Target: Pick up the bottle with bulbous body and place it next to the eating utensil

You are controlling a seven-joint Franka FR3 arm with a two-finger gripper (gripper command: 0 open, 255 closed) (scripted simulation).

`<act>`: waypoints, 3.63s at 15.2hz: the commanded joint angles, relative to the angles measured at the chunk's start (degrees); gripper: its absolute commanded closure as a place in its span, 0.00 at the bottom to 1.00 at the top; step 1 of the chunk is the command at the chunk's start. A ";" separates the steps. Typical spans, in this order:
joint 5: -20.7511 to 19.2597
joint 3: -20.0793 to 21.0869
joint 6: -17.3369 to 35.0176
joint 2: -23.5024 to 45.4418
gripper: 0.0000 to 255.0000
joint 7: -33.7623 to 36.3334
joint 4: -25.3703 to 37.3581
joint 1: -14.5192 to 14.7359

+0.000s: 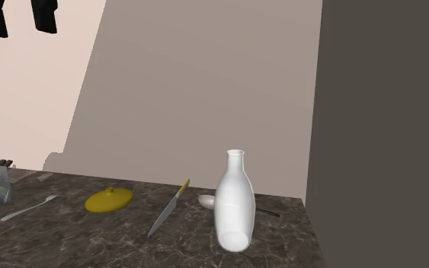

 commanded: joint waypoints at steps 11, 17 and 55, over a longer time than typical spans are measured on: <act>-4.11 -8.56 11.42 13.83 0.00 -11.13 0.85 -2.47; -4.47 -13.15 17.25 24.62 0.00 -17.78 4.93 -3.53; 4.40 -19.14 28.99 60.56 1.00 -36.24 25.46 -9.16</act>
